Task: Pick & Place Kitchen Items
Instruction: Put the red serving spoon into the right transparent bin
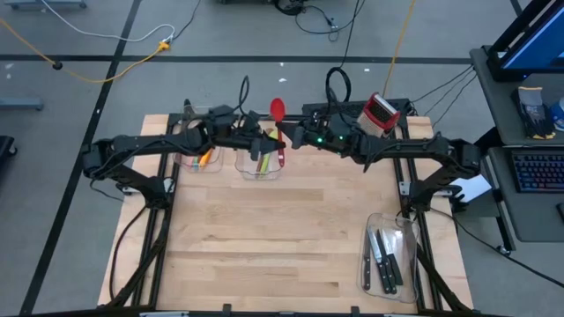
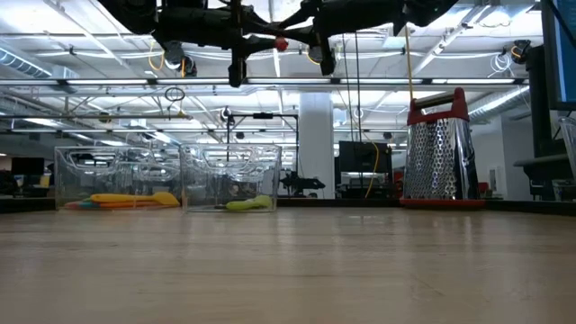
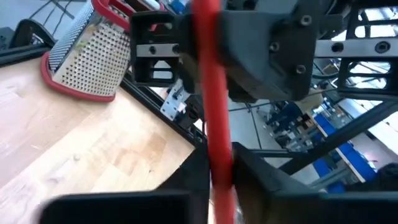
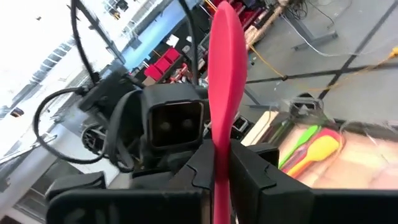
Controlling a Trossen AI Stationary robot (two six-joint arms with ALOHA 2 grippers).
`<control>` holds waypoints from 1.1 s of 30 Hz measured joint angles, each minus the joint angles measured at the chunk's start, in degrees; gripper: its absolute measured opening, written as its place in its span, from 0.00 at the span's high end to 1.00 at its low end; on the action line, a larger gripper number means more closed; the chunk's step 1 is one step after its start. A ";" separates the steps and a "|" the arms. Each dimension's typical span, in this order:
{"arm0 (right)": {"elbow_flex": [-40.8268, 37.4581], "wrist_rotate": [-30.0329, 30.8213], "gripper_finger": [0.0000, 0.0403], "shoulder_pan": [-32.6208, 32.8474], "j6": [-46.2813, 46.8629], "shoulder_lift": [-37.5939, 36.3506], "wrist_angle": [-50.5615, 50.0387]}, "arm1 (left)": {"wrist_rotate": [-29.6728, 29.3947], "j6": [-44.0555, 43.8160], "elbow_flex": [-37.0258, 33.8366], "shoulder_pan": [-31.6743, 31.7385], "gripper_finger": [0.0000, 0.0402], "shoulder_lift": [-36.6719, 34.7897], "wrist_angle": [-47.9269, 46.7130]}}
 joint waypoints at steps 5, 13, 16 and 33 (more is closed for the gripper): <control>0.02 0.06 0.95 0.00 -0.48 -0.08 0.19 | 3.18 0.11 0.00 1.57 0.94 -0.02 -0.26; -0.02 0.20 0.74 -0.22 -0.12 -0.13 -5.73 | 2.93 4.69 0.00 5.68 0.95 -0.60 -11.66; -0.02 0.14 0.68 -0.52 -0.10 -0.33 -9.60 | 0.81 5.10 0.02 7.07 0.95 -0.70 -16.30; -0.04 0.09 0.63 -2.35 -1.68 -0.28 -16.06 | -16.06 5.83 1.57 10.53 0.95 -0.88 -40.33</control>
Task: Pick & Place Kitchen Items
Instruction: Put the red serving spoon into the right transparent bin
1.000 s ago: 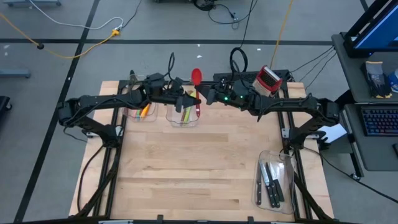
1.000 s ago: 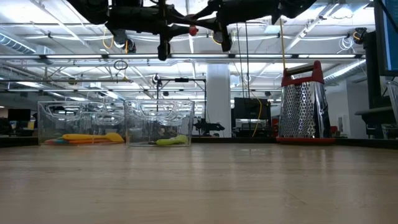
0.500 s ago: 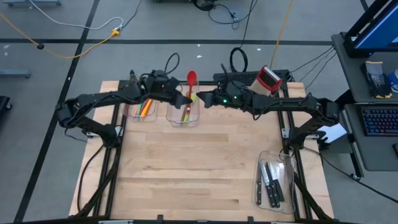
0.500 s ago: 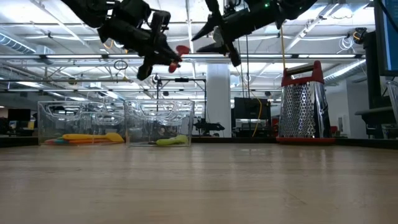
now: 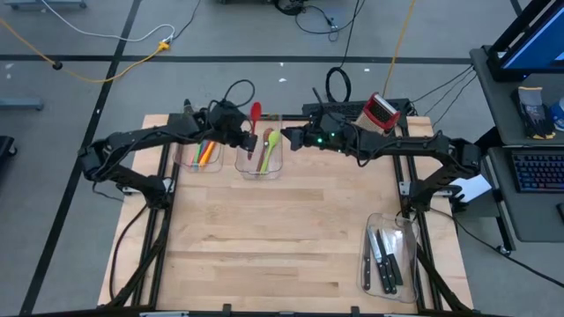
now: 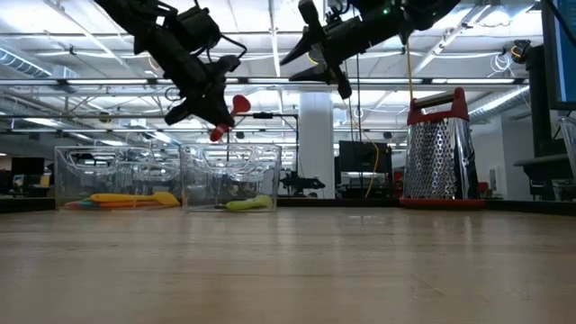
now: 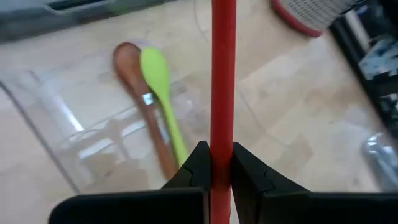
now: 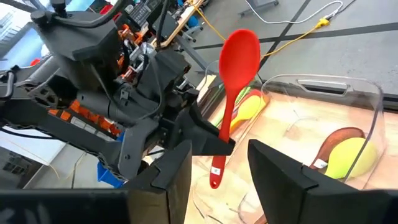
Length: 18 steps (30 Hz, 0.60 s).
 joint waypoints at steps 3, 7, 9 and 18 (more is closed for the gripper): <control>0.00 0.00 0.63 -0.05 0.00 0.00 0.01 | -1.73 1.88 2.63 0.04 0.95 1.32 -2.89; 0.00 -0.05 0.62 -0.05 -0.02 0.00 0.01 | -2.19 5.18 7.50 -0.02 0.95 5.81 -7.00; 0.00 -0.07 0.62 -0.05 -0.02 0.00 -0.06 | -2.14 6.48 10.02 0.18 0.95 8.73 -11.32; 0.00 -0.05 0.62 -0.05 -0.04 0.00 -0.03 | -2.02 9.78 14.10 0.34 0.95 17.09 -17.04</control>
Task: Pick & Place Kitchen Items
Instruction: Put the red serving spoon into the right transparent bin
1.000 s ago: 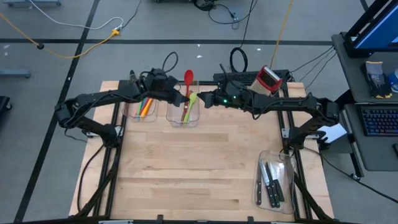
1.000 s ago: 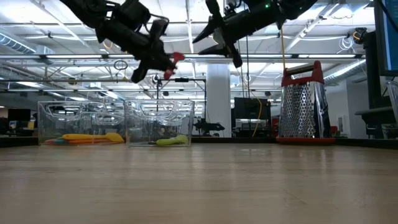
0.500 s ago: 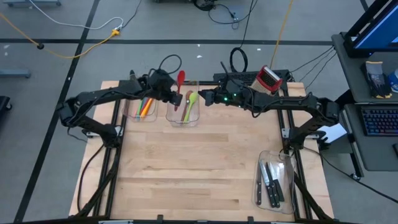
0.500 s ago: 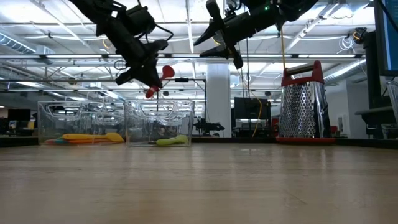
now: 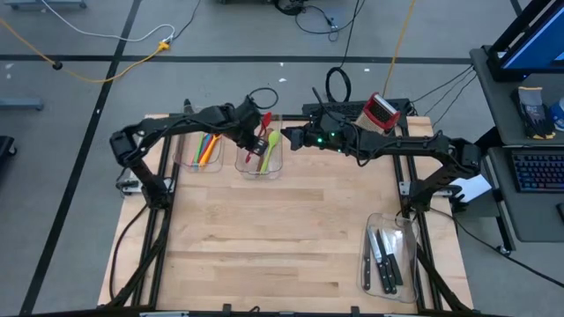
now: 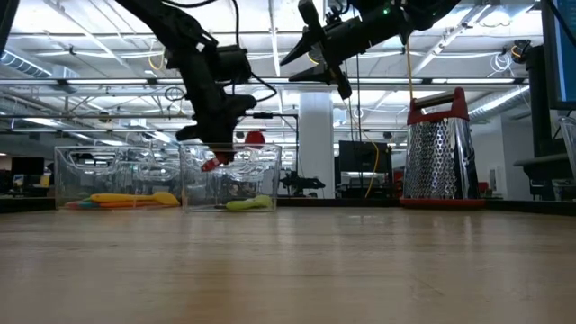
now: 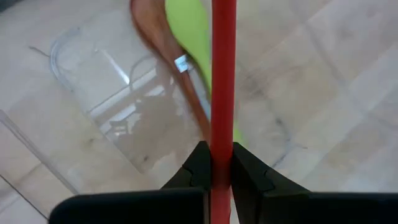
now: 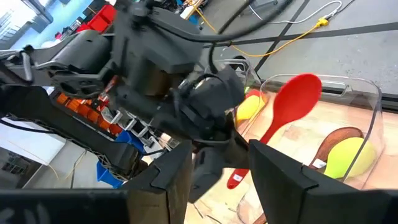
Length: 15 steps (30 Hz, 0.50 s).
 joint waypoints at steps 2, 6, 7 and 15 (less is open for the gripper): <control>0.00 0.01 0.62 0.00 0.00 0.00 -0.02 | -0.04 0.69 0.00 0.07 0.95 1.05 -0.19; 0.00 0.05 0.62 0.00 -0.39 0.00 0.00 | -0.05 1.35 0.02 0.08 0.95 3.00 0.15; 0.00 0.05 0.62 0.00 -0.39 0.00 0.00 | -0.04 1.35 0.02 0.13 0.95 3.67 0.10; 0.00 0.14 0.62 0.00 -0.39 0.00 0.00 | 0.98 1.46 0.02 0.17 0.93 7.45 0.81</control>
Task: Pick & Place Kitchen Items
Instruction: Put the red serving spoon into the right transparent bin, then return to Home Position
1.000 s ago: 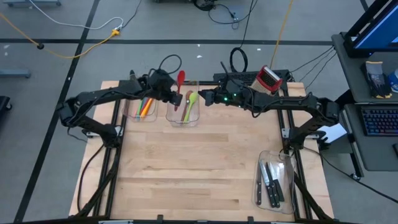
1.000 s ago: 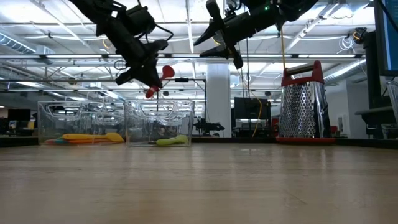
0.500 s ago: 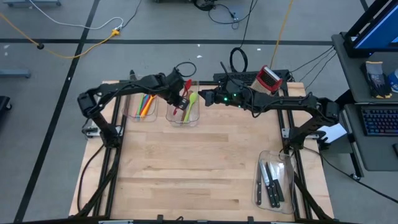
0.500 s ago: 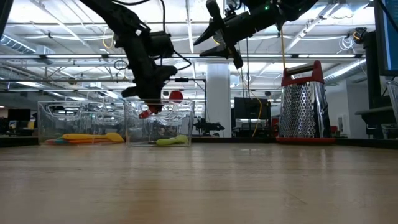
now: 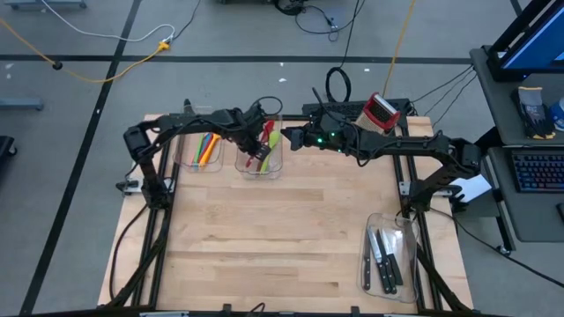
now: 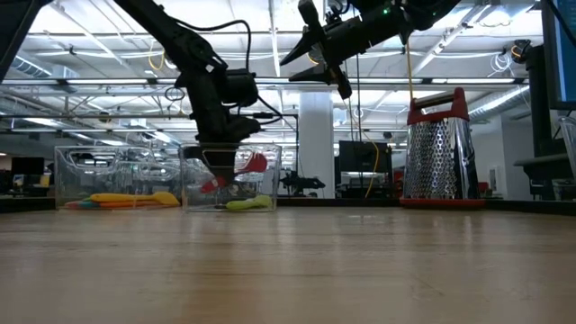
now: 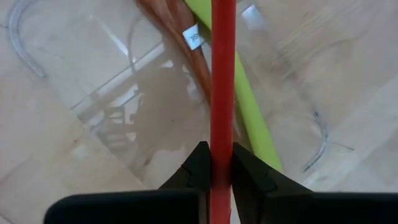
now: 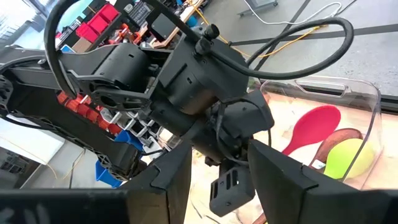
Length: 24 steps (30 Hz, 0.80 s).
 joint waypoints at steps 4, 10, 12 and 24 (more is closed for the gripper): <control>0.00 0.01 0.62 0.00 0.00 0.00 0.00 | 0.46 0.00 0.00 0.00 0.87 0.33 1.14; 0.00 0.01 0.62 0.00 0.00 0.00 0.00 | 0.48 0.66 0.00 -0.02 0.76 0.33 1.92; 0.00 0.02 0.62 0.00 0.00 0.00 0.00 | 0.48 0.72 0.00 -0.02 0.72 0.33 1.94; 0.00 -15.39 0.62 0.08 -7.00 -0.02 -0.94 | 6.04 8.96 0.00 1.74 0.60 -13.69 1.83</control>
